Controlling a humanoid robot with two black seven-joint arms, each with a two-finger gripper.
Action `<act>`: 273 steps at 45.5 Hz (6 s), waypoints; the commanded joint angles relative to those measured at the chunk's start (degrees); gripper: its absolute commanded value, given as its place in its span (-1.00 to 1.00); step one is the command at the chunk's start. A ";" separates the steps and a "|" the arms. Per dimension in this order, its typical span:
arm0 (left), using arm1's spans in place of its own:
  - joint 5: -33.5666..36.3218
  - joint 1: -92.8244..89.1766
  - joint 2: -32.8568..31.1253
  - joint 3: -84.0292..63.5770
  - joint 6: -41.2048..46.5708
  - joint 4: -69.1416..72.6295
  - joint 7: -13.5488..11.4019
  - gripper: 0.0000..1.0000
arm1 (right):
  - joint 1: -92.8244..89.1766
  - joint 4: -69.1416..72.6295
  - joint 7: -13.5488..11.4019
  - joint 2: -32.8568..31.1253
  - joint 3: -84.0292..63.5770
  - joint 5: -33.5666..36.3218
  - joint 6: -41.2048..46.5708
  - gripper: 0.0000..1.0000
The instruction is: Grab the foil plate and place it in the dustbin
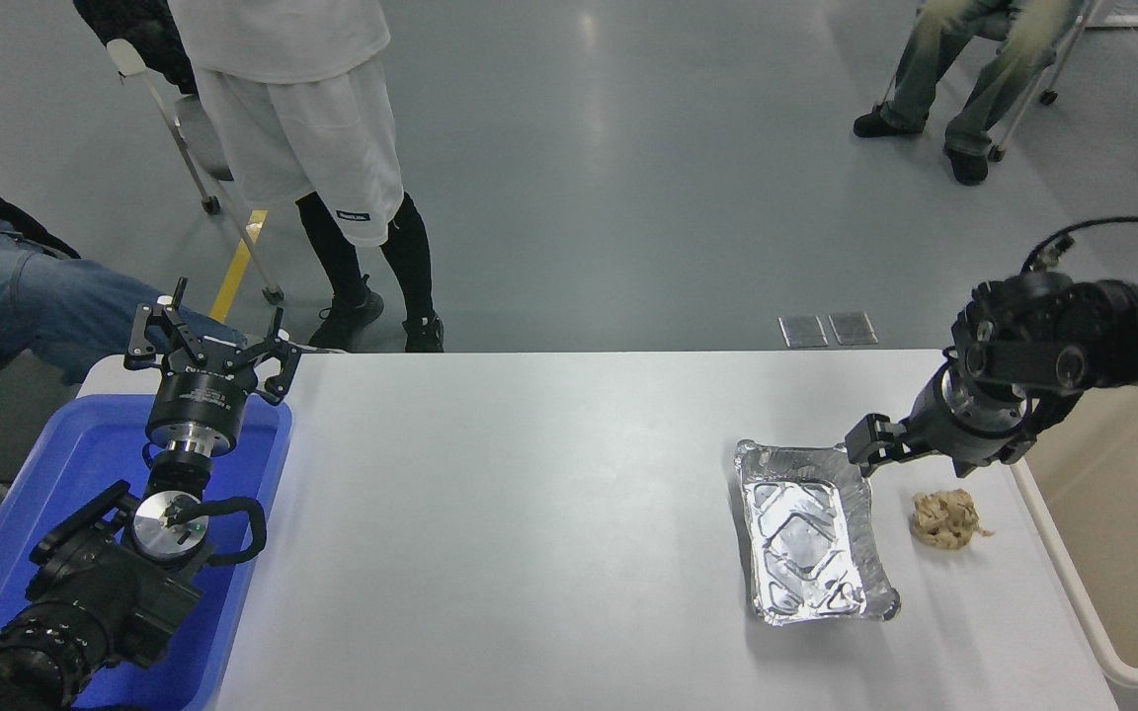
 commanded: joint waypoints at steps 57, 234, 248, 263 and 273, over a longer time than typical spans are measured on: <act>0.01 0.00 0.00 -0.09 0.00 0.00 0.00 0.98 | -22.08 -8.45 -0.21 1.07 15.01 -8.21 -12.22 0.88; 0.01 0.00 0.00 0.00 -0.09 0.09 0.00 0.98 | 31.63 8.17 -4.34 -32.15 -1.34 -11.98 18.72 -1.00; 0.01 0.00 0.00 0.00 -0.09 0.00 0.00 0.98 | 12.74 -9.05 -4.34 -36.02 9.81 -12.25 18.72 -1.00; 0.01 0.00 0.00 0.00 -0.09 0.09 0.00 0.98 | -8.79 -21.10 -4.34 -35.40 21.59 -11.28 13.73 -1.00; 0.01 0.00 0.00 -0.09 -0.09 0.00 0.00 0.98 | -22.86 -22.42 -4.34 -34.26 31.43 -11.19 -2.62 -1.00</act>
